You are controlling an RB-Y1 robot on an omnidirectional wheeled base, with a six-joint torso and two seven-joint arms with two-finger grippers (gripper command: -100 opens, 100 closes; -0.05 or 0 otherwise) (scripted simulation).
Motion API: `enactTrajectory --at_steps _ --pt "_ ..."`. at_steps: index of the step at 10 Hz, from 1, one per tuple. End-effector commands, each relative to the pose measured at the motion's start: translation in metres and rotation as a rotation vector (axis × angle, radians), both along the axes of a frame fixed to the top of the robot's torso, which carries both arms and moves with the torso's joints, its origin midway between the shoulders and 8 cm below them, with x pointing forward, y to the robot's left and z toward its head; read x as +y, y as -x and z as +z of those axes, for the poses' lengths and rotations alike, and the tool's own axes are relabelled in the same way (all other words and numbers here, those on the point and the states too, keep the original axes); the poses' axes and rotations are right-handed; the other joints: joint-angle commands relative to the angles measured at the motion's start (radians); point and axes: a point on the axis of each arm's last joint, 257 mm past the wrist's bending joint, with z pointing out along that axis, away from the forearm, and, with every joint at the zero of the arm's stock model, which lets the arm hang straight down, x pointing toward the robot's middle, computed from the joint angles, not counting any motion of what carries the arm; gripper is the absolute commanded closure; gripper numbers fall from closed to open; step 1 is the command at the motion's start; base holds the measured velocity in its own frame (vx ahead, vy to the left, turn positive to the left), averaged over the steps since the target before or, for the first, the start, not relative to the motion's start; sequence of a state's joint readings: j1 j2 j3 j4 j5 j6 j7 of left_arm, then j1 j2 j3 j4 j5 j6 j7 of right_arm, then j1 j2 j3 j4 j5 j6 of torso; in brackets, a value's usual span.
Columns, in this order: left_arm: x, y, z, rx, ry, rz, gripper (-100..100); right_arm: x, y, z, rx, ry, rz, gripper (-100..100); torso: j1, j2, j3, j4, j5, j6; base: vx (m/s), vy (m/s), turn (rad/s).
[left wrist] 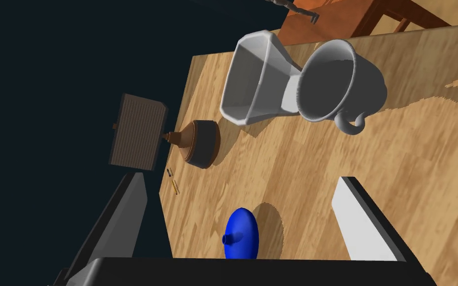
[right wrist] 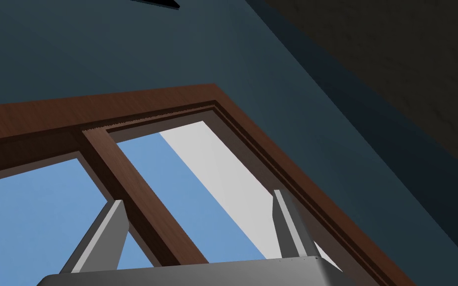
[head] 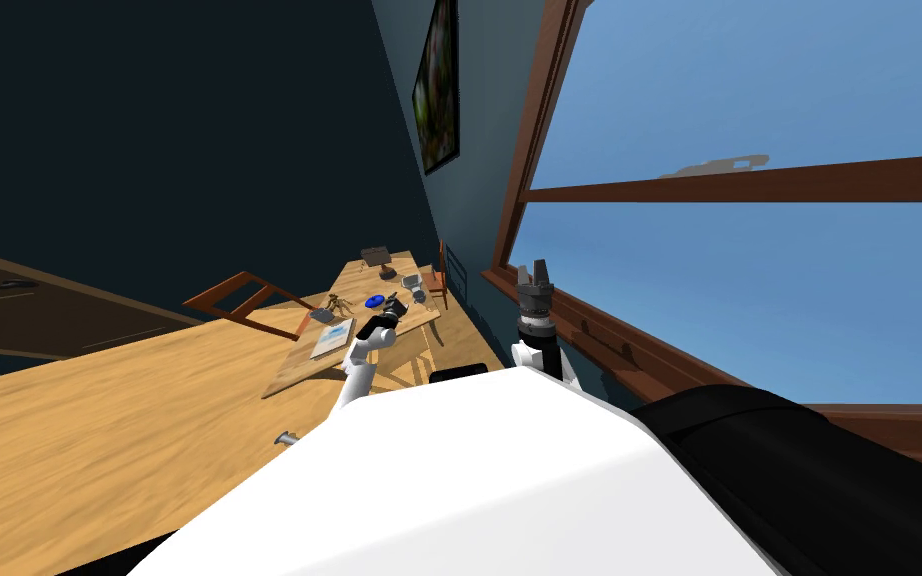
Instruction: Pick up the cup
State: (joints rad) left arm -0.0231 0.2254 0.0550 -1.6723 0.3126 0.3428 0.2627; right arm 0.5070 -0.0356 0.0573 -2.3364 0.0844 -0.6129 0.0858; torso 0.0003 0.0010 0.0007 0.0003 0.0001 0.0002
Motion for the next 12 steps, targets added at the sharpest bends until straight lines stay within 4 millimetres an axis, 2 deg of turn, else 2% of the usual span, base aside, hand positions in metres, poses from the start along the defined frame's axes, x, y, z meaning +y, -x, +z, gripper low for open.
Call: enactTrajectory --at_steps 1,4,6,12 --pt "0.0 -0.002 -0.011 0.042 0.009 -0.004 -100 0.0 0.0 0.0 0.0 0.0 0.0 0 0.0 0.0 0.0 0.0 0.0 0.0 -0.017 0.012 -0.007" --pt "-0.004 -0.016 -0.03 0.136 0.038 -0.021 -100 0.0 0.0 0.0 0.0 0.0 0.0 0 0.0 -0.001 0.0 0.0 0.0 0.0 -0.008 0.013 -0.014" --pt "-0.004 -0.02 -0.047 0.199 0.052 -0.024 -100 0.0 0.0 0.0 0.0 0.0 0.0 0 0.0 -0.001 -0.001 0.0 0.0 0.0 0.001 0.011 -0.022" --pt "-0.008 -0.028 -0.079 0.368 0.076 -0.045 -100 0.0 0.0 0.0 0.0 0.0 0.0 0 0.0 -0.003 -0.002 -0.001 0.0 0.0 0.016 0.01 -0.034"
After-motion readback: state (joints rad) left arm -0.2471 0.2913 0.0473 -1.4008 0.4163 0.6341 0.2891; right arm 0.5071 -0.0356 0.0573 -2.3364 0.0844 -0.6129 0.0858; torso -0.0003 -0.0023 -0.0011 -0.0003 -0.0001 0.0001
